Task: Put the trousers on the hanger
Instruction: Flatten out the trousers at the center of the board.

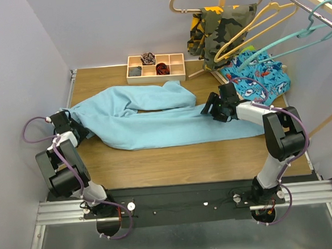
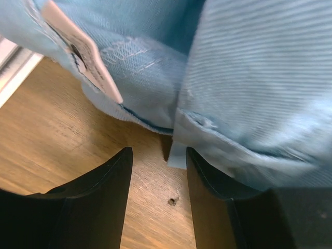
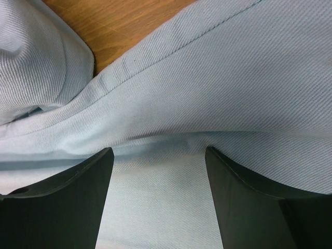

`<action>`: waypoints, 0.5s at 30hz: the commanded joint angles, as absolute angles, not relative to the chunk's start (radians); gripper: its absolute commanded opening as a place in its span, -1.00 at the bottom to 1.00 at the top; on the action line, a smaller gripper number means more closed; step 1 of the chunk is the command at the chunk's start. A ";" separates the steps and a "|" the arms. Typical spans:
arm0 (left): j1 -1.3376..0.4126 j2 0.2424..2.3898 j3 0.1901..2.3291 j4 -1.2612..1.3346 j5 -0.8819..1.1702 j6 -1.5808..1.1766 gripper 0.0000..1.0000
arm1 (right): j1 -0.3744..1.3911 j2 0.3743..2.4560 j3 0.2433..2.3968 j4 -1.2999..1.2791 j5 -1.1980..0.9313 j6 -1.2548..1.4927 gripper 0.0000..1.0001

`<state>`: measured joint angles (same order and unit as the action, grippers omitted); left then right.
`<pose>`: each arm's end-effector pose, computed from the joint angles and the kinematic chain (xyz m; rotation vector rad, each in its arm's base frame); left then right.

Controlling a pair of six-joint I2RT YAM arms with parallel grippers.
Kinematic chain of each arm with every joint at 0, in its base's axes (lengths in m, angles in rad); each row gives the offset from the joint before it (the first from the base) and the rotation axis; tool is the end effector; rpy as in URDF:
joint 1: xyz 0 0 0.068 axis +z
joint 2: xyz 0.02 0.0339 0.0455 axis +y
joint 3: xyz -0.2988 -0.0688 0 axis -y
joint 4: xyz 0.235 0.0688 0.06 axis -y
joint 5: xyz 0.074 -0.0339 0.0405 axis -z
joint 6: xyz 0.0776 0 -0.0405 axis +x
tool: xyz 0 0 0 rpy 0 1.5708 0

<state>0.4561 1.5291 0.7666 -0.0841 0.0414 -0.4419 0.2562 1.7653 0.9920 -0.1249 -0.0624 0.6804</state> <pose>0.2881 0.1378 0.1796 -1.0320 2.1855 -0.0435 0.3685 0.1015 0.1670 0.5053 2.4777 0.4694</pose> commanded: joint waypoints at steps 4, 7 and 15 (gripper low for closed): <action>0.460 1.566 0.764 -0.052 0.031 -0.457 0.08 | 0.247 1.838 0.936 -0.321 0.031 0.650 0.63; 0.457 1.585 0.770 -0.035 0.043 -0.456 0.04 | 0.245 1.842 0.940 -0.319 0.031 0.649 0.63; 0.394 1.632 0.782 -0.017 0.057 -0.480 -0.32 | 0.245 1.851 0.950 -0.321 0.032 0.647 0.63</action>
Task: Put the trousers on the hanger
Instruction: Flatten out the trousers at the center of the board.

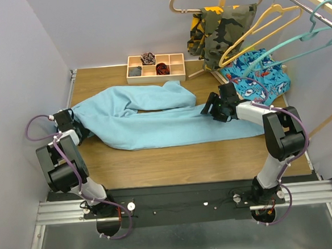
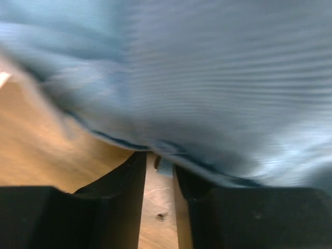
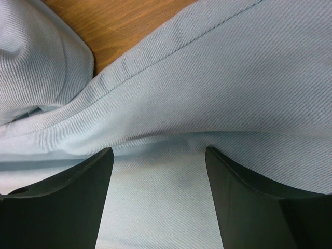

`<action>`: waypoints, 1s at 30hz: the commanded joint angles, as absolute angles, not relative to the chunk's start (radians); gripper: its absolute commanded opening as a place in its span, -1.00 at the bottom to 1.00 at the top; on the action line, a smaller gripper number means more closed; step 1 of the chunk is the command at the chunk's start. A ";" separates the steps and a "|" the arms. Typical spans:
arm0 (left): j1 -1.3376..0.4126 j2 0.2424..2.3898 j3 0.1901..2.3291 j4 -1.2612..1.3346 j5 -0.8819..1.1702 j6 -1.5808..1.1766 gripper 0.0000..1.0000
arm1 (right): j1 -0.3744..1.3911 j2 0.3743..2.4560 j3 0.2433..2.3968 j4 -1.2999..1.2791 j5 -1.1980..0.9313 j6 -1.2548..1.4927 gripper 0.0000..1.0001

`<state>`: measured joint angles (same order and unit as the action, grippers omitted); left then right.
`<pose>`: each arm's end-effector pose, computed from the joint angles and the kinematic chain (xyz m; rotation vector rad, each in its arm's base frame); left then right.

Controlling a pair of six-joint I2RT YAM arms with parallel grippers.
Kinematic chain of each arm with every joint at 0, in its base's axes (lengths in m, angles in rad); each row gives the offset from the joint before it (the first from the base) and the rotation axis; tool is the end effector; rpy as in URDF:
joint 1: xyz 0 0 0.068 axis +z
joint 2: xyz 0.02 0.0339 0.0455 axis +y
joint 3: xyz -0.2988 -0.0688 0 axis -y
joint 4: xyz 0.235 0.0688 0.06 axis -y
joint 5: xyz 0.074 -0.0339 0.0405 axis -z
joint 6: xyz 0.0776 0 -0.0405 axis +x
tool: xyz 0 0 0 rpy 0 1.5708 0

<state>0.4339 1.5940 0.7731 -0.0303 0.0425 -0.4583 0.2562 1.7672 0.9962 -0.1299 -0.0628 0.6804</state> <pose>0.3016 0.1361 0.1672 -1.0274 2.1932 -0.0626 0.3690 0.1017 0.1671 0.5058 2.4804 0.4686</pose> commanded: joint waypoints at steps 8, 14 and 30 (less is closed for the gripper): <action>0.379 1.629 0.785 -0.014 0.069 -0.489 -0.98 | 0.245 1.865 0.957 -0.321 0.029 0.641 0.63; 0.379 1.551 0.819 -0.118 0.075 -0.482 -1.00 | 0.247 1.873 0.969 -0.325 0.047 0.641 0.63; 0.456 1.016 0.913 -0.624 -0.032 -0.540 -1.00 | 0.245 1.899 0.982 -0.357 0.103 0.586 0.64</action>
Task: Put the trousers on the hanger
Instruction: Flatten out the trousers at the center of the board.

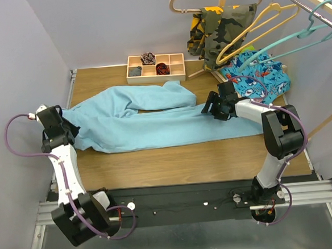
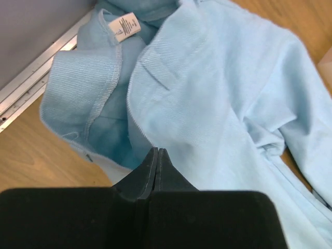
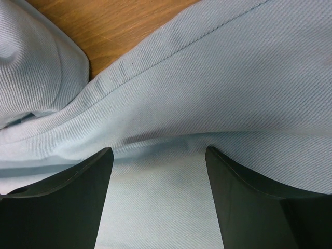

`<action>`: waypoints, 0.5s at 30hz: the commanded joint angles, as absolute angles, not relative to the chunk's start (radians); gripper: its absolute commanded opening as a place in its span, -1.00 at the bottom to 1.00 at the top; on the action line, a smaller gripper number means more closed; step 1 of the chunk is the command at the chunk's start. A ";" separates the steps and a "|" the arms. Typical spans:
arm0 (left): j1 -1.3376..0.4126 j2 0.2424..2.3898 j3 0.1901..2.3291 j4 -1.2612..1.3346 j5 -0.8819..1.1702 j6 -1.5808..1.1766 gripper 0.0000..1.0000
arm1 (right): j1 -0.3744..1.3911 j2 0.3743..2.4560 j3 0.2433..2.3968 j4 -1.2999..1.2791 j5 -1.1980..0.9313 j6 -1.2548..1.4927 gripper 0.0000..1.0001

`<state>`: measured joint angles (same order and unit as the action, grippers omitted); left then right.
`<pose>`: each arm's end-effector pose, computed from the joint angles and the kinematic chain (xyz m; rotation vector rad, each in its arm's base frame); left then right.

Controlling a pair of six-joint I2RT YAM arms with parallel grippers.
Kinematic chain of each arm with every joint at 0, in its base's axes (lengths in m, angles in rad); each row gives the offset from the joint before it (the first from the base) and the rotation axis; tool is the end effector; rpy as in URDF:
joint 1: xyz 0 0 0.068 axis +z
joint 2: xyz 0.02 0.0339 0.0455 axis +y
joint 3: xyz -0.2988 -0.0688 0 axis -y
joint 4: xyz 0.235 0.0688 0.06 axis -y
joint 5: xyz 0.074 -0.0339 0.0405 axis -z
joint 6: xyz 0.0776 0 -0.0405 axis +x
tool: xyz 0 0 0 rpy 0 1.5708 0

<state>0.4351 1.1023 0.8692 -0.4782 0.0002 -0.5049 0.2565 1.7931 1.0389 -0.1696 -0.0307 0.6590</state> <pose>0.2198 0.1022 0.2852 -1.0336 2.0349 -0.0367 0.3762 0.1011 0.1668 0.4956 2.4948 0.4119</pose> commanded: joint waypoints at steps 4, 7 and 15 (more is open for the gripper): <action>0.469 0.948 0.942 -0.710 -0.055 -0.548 -1.00 | 0.245 1.905 0.991 -0.368 0.101 0.572 0.64; 0.486 0.902 0.975 -0.768 -0.116 -0.535 -1.00 | 0.244 1.902 0.993 -0.376 0.112 0.565 0.64; 0.494 0.809 1.100 -0.919 -0.314 -0.514 -1.00 | 0.244 1.901 0.986 -0.402 0.143 0.555 0.65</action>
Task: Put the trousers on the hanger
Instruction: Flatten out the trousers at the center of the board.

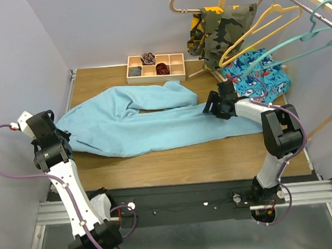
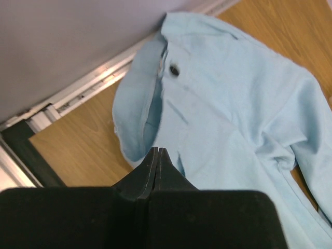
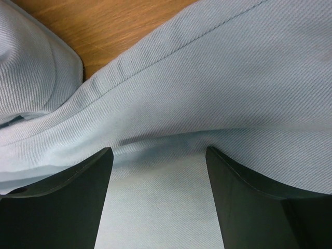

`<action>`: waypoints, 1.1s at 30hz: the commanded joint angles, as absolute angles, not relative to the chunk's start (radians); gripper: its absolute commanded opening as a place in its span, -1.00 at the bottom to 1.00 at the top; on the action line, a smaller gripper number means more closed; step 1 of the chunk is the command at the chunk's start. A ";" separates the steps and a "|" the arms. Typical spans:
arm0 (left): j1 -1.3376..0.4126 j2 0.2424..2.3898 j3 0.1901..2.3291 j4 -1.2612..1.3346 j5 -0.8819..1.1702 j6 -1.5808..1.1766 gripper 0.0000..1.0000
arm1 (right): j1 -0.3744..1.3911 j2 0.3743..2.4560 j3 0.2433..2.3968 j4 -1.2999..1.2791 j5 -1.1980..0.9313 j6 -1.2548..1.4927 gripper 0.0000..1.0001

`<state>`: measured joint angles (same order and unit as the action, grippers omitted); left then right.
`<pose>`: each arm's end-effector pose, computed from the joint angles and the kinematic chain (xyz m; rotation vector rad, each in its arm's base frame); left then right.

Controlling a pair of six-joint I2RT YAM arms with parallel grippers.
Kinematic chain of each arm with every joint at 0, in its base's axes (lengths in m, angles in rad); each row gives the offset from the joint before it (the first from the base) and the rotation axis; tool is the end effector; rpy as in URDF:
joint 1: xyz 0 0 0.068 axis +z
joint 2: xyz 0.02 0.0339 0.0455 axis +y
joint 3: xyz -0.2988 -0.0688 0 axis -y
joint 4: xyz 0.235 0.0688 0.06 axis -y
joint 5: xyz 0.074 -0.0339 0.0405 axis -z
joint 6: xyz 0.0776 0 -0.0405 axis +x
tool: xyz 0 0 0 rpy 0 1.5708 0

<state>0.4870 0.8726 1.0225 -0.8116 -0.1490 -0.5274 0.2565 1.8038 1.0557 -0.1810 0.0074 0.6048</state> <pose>0.1451 0.0899 0.3442 -1.1523 1.9066 0.1442 0.3801 0.0991 0.1669 0.4422 2.4952 0.3431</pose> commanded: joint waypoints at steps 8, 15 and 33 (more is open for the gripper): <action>0.494 0.788 1.152 -0.925 -0.328 -0.450 -0.47 | 0.245 1.847 0.922 -0.429 0.161 0.557 0.65; 0.477 0.810 1.152 -0.779 -0.113 -0.388 0.24 | 0.248 1.741 0.926 -0.442 0.134 0.497 0.64; 0.002 1.181 1.013 -0.447 -0.238 -0.546 0.75 | 0.324 1.712 1.150 -0.437 0.084 0.466 0.63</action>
